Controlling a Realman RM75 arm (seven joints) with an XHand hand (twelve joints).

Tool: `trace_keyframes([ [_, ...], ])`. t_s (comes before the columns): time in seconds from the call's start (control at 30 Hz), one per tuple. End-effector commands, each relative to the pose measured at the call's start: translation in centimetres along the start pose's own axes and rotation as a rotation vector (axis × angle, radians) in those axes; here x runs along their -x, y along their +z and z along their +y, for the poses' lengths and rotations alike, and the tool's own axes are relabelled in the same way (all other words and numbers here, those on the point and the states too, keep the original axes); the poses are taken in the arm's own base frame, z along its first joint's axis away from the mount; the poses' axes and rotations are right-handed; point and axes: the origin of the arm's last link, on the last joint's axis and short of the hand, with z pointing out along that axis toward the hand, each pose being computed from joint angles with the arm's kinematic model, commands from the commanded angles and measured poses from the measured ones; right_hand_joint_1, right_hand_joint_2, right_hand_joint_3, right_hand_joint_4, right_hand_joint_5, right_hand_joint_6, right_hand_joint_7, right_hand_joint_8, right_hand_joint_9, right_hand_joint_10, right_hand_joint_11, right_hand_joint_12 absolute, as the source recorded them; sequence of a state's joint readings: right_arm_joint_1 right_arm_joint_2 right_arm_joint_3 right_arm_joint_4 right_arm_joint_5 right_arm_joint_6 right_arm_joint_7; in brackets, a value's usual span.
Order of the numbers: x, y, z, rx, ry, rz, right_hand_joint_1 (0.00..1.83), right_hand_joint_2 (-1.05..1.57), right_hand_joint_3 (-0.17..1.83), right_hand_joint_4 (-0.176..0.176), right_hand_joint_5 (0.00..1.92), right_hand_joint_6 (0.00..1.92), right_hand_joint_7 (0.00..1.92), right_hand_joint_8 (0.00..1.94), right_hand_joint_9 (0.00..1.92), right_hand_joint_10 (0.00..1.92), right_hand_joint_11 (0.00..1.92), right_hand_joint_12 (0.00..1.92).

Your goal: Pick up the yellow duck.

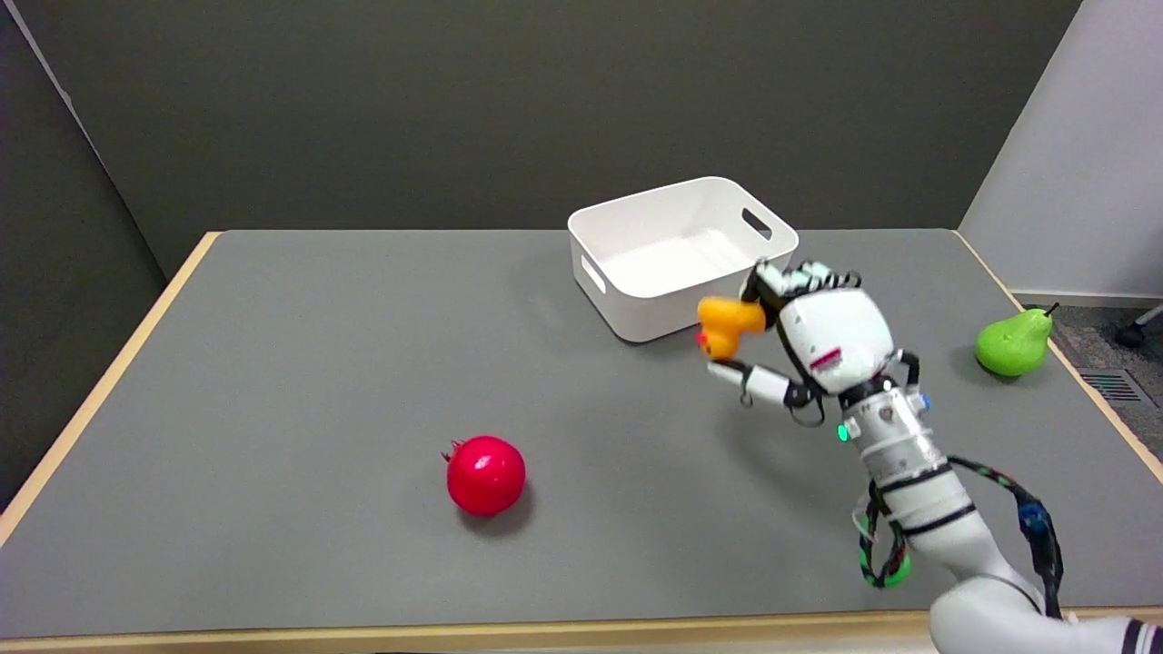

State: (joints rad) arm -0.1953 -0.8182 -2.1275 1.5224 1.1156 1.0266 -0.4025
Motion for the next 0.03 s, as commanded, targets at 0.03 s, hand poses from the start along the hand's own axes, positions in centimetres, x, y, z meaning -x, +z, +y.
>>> trace_keyframes([
  [0.03,-5.37,7.11,3.03,0.113,0.000,0.199,1.17,1.19,0.13,-0.119,0.58,1.61,0.87,1.22,0.72,1.29,0.49,1.80],
])
